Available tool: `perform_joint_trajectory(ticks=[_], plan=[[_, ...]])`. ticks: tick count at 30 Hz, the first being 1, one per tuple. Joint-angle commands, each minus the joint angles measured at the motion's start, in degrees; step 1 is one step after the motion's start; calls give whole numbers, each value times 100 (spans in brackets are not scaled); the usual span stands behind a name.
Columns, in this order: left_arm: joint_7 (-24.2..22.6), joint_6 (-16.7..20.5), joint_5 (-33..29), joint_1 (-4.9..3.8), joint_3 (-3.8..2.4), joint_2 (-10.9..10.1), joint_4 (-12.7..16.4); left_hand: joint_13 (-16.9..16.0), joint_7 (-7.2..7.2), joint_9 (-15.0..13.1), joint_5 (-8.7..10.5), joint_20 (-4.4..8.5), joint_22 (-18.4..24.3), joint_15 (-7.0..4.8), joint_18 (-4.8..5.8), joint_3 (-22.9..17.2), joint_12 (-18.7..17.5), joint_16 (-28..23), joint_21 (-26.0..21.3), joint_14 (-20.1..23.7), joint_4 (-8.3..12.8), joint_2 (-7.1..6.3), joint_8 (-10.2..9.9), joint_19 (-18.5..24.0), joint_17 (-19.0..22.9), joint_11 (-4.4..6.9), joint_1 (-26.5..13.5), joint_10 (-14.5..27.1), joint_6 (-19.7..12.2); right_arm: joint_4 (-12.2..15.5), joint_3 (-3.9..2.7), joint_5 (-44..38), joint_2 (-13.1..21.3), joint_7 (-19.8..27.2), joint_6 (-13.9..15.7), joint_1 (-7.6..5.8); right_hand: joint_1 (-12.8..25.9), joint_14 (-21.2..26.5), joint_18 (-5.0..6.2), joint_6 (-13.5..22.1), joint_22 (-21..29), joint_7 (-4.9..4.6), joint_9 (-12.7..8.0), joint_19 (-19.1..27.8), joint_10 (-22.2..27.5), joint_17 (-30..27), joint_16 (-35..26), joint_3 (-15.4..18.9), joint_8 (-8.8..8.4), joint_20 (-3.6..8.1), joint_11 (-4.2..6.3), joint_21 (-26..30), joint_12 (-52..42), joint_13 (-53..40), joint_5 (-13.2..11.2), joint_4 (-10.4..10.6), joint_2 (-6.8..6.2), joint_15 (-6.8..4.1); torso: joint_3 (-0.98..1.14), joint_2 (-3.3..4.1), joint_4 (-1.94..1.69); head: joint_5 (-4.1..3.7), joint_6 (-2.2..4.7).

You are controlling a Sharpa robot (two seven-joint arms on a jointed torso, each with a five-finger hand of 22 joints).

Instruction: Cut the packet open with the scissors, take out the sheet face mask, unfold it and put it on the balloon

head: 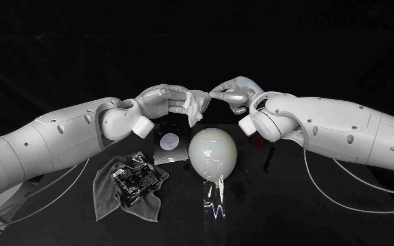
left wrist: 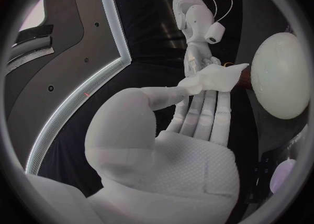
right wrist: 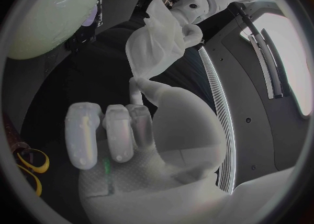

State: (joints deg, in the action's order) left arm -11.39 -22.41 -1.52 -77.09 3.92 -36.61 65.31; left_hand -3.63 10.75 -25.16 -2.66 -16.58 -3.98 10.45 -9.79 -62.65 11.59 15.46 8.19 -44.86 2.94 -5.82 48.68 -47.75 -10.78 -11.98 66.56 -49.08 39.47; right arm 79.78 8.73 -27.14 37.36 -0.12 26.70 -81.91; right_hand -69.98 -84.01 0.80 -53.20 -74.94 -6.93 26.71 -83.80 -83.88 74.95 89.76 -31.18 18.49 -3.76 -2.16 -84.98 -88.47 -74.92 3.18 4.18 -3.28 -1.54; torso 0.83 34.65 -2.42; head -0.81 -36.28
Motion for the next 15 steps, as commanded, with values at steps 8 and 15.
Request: perform_joint_trajectory(ticks=[8,15], plan=[[56,-12,-140,-12,-7,-51,14,3,329,-1331,-26,101,-51,-93,-85,-138,-143,3,195,-494,68,-38,169,-417,3,35,-177,-127,-103,145,15,511,253,691,41,14,283,-598,125,287,-1215,-187,-150,-100,-358,1503,23,384,-345,-199,-182,341,342,-1222,-29,321,-183,158,0,0,4,-9,12],[61,-22,-96,-12,-5,-112,68,2,295,-1388,-490,205,-92,-181,-82,-193,-233,62,341,-895,125,-98,269,-639,-68,79,-372,-213,-96,240,35,369,418,899,109,102,113,-599,124,260,-1220,-191,-161,-110,-356,1505,24,387,-391,-227,-186,330,340,-1221,-26,253,-163,164,4,4,5,-2,19]])
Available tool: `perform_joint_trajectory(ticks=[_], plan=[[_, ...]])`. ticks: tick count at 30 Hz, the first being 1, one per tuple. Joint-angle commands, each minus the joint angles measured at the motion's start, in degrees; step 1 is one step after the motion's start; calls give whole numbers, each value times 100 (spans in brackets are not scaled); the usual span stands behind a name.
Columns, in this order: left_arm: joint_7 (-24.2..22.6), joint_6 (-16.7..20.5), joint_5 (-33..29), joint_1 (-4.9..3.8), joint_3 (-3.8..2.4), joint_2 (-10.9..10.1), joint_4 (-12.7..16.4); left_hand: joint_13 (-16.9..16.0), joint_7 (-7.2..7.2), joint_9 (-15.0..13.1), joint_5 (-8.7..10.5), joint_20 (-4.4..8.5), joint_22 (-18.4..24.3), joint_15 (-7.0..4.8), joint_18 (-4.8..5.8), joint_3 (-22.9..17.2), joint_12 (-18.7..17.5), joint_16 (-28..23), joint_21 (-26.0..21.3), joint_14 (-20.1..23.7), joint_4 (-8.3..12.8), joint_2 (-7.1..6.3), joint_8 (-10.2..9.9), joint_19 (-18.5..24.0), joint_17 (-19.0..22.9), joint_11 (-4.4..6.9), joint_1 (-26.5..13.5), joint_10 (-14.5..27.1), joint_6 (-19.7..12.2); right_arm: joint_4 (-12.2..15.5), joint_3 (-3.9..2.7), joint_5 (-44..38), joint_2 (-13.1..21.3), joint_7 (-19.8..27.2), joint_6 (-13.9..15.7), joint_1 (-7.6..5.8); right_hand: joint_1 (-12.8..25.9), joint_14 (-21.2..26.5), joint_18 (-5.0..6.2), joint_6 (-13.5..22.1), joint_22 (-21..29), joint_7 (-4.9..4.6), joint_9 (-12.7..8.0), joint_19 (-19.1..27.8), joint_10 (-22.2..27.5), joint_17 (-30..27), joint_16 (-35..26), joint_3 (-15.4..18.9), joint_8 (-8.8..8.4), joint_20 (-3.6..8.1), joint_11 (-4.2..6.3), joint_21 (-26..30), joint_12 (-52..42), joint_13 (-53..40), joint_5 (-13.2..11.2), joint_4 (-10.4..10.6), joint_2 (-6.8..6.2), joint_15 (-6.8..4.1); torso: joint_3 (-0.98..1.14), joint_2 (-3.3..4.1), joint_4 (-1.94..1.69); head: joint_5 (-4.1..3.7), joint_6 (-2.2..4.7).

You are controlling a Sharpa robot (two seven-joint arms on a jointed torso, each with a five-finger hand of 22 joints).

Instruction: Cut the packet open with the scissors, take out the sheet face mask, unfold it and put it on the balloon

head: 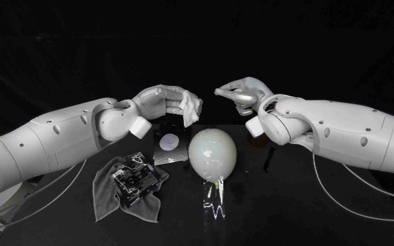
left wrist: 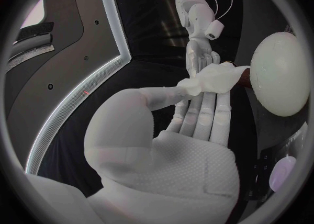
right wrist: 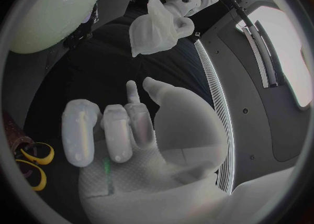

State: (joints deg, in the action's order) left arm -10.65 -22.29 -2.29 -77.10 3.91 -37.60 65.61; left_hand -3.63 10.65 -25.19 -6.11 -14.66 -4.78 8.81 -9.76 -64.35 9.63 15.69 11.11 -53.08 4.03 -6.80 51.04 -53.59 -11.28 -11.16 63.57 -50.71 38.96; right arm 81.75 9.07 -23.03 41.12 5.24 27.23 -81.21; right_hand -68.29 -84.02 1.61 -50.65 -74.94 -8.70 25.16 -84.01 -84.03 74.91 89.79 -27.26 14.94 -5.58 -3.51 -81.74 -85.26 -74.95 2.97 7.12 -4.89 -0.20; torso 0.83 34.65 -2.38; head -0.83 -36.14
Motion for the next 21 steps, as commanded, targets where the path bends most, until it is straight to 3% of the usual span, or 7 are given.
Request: perform_joint_trajectory(ticks=[1,9,13,21], plan=[[-17,-41,-17,-10,-5,-22,45,2,294,-1400,-297,40,-26,-39,-83,-10,-58,57,92,-151,35,-8,56,-106,-44,8,-125,-76,-43,51,2,-67,56,378,57,45,-69,-598,42,2,-1222,-15,-7,-92,-343,1509,21,-2,-41,-47,-52,3,15,-1220,-5,-48,-5,31,3,4,1,1,5],[-35,-165,8,-9,-5,-126,155,2,264,-1430,-675,103,-69,-84,-73,51,-140,98,209,-303,113,-6,91,-187,-140,37,-252,-137,-40,96,21,-105,87,403,-4,201,-203,-598,40,-23,-1228,-16,-16,-103,-345,1509,21,4,-77,-60,-53,-11,9,-1222,-4,-125,-13,34,4,4,0,-12,5],[-26,-258,40,-8,-3,-209,256,4,260,-1429,-710,106,-73,-85,-70,69,-157,92,220,-299,131,-4,88,-183,-150,38,-260,-137,-38,132,28,95,37,397,-31,267,-213,-598,36,-24,-1233,-18,-17,-113,-356,1509,21,7,-82,-61,-54,-26,-11,-1234,-5,-131,-15,34,13,9,-2,-21,13],[-27,-372,88,0,4,-330,447,6,259,-1423,-724,110,-78,-84,-68,94,-183,86,234,-293,148,9,75,-182,-159,36,-259,-126,-41,225,31,750,-46,375,-133,311,-31,-598,29,-3,-1244,-52,-52,-134,-380,1509,21,251,-189,-86,-88,-50,-58,-1258,-7,26,-139,64,0,8,0,-44,13]])
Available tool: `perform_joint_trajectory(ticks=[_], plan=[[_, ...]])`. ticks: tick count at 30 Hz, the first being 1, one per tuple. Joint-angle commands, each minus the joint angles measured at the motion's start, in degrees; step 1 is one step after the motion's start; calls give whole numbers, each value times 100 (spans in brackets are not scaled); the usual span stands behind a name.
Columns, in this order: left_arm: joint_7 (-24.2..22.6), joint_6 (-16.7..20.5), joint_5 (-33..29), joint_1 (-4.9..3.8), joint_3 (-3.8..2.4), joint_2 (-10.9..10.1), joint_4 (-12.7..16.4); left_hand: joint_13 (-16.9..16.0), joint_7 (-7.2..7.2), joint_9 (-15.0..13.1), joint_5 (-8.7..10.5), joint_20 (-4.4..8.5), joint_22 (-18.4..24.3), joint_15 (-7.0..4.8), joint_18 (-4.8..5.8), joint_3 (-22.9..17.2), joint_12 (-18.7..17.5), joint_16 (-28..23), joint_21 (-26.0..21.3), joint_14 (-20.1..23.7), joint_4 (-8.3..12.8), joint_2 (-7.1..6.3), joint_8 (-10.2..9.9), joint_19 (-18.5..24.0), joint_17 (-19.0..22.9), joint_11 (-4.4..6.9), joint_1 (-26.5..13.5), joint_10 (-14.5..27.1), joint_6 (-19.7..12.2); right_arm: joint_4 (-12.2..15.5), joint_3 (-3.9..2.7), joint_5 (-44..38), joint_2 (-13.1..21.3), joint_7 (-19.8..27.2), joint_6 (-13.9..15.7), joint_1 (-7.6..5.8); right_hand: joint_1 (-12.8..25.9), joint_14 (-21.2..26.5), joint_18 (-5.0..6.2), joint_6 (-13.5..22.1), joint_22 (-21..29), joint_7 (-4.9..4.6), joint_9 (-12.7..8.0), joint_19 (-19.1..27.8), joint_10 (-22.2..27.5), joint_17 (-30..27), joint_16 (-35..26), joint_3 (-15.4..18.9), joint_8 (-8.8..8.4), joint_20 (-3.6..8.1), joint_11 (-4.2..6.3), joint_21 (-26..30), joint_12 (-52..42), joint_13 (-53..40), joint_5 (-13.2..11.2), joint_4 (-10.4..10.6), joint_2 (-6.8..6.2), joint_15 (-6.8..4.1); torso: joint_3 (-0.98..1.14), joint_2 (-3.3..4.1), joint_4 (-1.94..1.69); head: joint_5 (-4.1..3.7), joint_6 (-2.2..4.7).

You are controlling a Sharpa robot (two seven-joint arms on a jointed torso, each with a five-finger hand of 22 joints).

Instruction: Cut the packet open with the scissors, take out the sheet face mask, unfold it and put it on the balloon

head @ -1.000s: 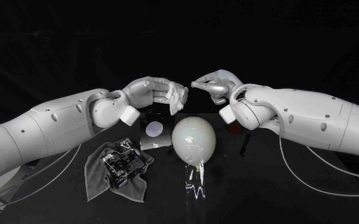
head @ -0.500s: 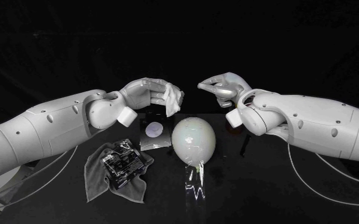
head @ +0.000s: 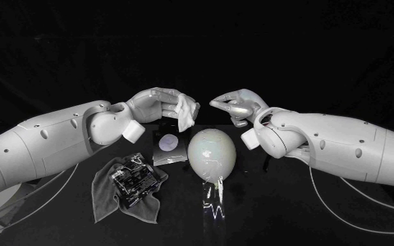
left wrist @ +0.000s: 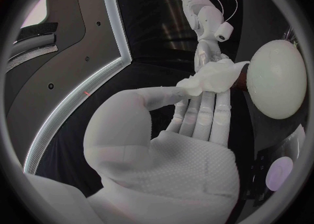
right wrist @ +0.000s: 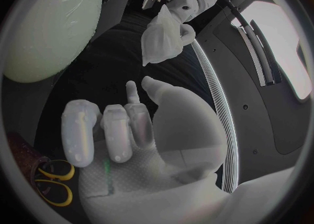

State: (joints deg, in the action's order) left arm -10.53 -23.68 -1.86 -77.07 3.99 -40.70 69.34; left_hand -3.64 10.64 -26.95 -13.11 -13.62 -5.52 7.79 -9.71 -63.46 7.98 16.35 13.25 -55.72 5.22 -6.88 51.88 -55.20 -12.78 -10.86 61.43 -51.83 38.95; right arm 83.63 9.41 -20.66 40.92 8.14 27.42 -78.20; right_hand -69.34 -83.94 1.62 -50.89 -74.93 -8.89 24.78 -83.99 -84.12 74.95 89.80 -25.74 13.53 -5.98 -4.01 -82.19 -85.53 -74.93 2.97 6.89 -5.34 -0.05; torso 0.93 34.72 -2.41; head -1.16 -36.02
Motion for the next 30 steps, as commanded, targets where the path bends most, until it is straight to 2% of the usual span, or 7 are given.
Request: perform_joint_trajectory(ticks=[1,6,18,23,30], plan=[[-42,-247,47,-1,-2,-30,94,7,261,-1246,-25,7,-5,17,-73,8,-21,19,21,-28,30,19,-11,-20,-11,5,-44,-13,-40,48,-2,583,-33,80,-175,12,87,-606,28,22,-1246,-33,-17,-138,-370,1505,20,129,-58,-50,-39,-8,-30,-1259,-7,65,-105,50,-11,2,1,-16,5],[-77,-293,57,15,5,-78,180,7,265,-1235,-29,8,-10,23,-68,46,-53,5,33,-11,49,46,-33,-5,-22,-1,-35,0,-45,105,-2,868,-66,36,-341,20,181,-606,36,45,-1237,-33,-32,-121,-365,1505,20,338,-129,-60,-44,25,-27,-1255,-9,195,-179,57,-10,-7,-5,-22,17],[-134,-279,122,26,11,-137,277,6,266,-1225,-43,6,-12,28,-64,75,-75,-9,38,8,70,66,-51,17,-30,-4,-24,3,-46,204,-2,1049,-89,-46,-646,30,234,-606,38,54,-1237,-33,-34,-118,-375,1505,20,570,-193,-66,-46,34,-54,-1269,-12,357,-201,60,-13,-7,-2,-30,39],[-139,-278,141,27,12,-146,303,5,266,-1222,-53,6,-14,29,-64,85,-81,-11,41,10,77,72,-56,21,-33,-4,-19,1,-45,232,-2,1046,-99,-88,-732,31,226,-606,30,2,-1249,-21,-22,-139,-417,1505,20,638,-187,-65,-37,2,-133,-1316,-11,417,-169,56,-9,-4,-4,-32,43],[-133,-287,200,28,13,-152,342,4,265,-1218,-72,6,-16,29,-63,102,-89,-15,47,13,87,81,-64,28,-39,-3,-14,-3,-41,278,-2,1024,-123,-83,-703,32,29,-606,13,-163,-1273,18,11,-184,-471,1505,20,658,-144,-46,-3,-69,-231,-1374,-8,417,-28,28,-10,-8,-3,-30,39]])
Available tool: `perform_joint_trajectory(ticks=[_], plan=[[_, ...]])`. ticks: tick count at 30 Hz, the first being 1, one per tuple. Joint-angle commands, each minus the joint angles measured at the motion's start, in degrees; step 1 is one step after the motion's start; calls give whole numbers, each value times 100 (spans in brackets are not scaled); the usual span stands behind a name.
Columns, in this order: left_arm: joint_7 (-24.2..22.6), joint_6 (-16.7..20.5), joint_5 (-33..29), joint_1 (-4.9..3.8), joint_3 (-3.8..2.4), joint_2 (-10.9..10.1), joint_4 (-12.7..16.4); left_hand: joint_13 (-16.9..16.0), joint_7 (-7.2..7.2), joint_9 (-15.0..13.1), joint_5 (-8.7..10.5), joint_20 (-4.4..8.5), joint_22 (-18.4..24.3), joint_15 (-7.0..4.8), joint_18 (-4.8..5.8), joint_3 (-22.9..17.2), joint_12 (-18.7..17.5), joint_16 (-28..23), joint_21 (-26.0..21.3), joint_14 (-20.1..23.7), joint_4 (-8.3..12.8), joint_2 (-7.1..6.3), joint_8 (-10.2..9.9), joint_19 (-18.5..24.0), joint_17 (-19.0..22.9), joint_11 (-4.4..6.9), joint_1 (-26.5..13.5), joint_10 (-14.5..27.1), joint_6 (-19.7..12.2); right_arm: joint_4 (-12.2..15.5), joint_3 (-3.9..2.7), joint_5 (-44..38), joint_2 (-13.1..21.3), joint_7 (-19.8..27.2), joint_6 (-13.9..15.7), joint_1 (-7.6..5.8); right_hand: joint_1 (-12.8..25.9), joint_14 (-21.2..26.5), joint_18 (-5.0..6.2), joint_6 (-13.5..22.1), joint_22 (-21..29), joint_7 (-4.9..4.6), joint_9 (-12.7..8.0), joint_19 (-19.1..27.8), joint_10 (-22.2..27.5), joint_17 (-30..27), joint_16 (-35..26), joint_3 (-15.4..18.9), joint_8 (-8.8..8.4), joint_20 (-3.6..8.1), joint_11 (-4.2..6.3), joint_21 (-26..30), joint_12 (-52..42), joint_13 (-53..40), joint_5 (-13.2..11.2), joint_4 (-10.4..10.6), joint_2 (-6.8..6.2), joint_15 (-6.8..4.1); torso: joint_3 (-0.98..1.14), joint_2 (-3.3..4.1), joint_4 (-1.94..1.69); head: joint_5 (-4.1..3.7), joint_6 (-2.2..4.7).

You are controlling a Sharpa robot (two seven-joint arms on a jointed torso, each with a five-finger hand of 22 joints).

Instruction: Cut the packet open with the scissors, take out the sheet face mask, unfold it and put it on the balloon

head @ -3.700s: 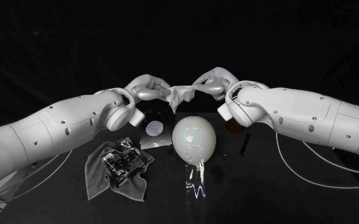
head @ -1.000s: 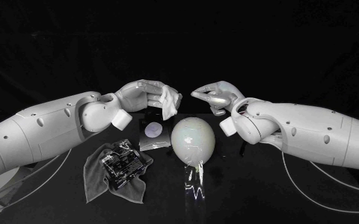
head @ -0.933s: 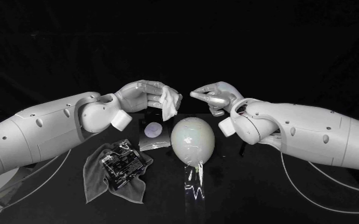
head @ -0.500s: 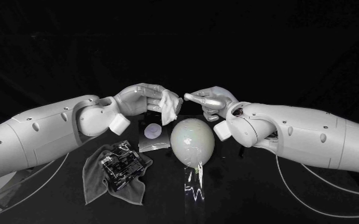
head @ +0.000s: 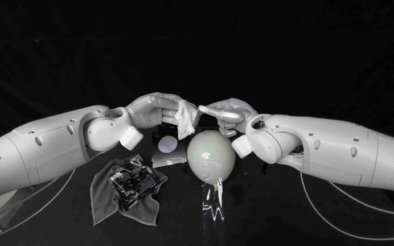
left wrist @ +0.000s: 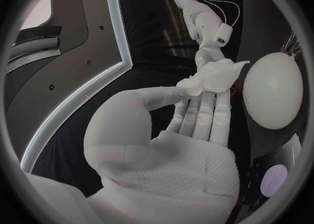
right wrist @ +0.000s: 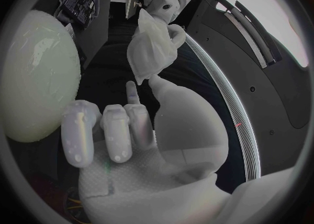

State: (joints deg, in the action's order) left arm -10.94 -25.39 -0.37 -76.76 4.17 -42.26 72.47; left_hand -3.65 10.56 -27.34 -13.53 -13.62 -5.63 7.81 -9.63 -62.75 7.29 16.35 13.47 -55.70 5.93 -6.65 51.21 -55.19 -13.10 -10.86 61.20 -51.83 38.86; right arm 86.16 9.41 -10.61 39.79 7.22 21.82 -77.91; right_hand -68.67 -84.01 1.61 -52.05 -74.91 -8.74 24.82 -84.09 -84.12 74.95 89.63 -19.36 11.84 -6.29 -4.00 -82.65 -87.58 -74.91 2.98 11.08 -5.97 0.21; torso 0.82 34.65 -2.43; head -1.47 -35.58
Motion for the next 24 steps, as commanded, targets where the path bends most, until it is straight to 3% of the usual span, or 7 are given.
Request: perform_joint_trajectory(ticks=[1,8,11,12,15,24], plan=[[-91,-117,57,-3,-5,4,32,5,273,-1179,-29,6,-5,28,-71,31,-20,-15,25,12,16,58,3,27,-7,-3,8,-3,-31,28,-2,19,-12,16,-127,3,-95,-599,8,-81,-1285,13,13,-189,-494,1505,37,5,36,-10,6,-49,-67,-1401,-9,-20,66,-5,1,-1,0,1,-5],[-83,-115,104,-3,-5,2,49,5,273,-1179,-29,6,-5,28,-71,31,-20,-15,25,12,16,58,3,27,-7,-3,8,-3,-31,61,-2,18,-23,99,50,5,-600,-599,-37,-408,-1347,159,80,-304,-588,1505,37,-233,172,67,132,-238,-242,-1509,-15,-280,337,-106,1,1,0,0,-9],[-80,-110,117,-3,-5,2,51,5,273,-1176,-38,6,-6,28,-71,39,-24,-16,28,12,21,64,-1,30,-10,-3,12,-6,-29,78,-2,18,-19,149,155,6,-774,-599,-51,-506,-1365,220,113,-337,-588,1505,37,-329,233,104,185,-293,-242,-1509,-15,-415,393,-150,3,2,-1,0,-13],[-78,-108,122,-3,-4,3,51,5,273,-1176,-38,6,-6,28,-71,39,-24,-16,28,12,21,64,-1,30,-10,-3,12,-6,-29,85,-2,18,-17,171,200,7,-930,-599,-58,-609,-1375,280,160,-354,-588,1505,37,-421,315,137,237,-323,-242,-1509,-16,-551,436,-192,2,2,-1,1,-14],[-72,-109,138,-3,-4,3,52,5,272,-1174,-44,7,-8,27,-72,45,-29,-16,32,11,26,70,-5,30,-13,-3,16,-6,-29,107,-2,17,-7,235,335,9,-1119,-599,-74,-725,-1396,343,277,-392,-588,1505,37,-600,486,209,300,-388,-242,-1509,-18,-778,491,-259,1,1,-1,0,-14],[-45,-75,207,-3,-2,-22,71,6,275,-1167,-49,9,-14,26,-73,64,-43,-16,44,7,36,82,-18,29,-21,-5,24,-2,-29,206,-2,-67,43,354,557,15,-1020,-599,-95,-704,-1422,368,479,-438,-588,1505,37,-922,740,264,330,-469,-242,-1509,-18,-966,458,-294,4,1,2,8,-4]])
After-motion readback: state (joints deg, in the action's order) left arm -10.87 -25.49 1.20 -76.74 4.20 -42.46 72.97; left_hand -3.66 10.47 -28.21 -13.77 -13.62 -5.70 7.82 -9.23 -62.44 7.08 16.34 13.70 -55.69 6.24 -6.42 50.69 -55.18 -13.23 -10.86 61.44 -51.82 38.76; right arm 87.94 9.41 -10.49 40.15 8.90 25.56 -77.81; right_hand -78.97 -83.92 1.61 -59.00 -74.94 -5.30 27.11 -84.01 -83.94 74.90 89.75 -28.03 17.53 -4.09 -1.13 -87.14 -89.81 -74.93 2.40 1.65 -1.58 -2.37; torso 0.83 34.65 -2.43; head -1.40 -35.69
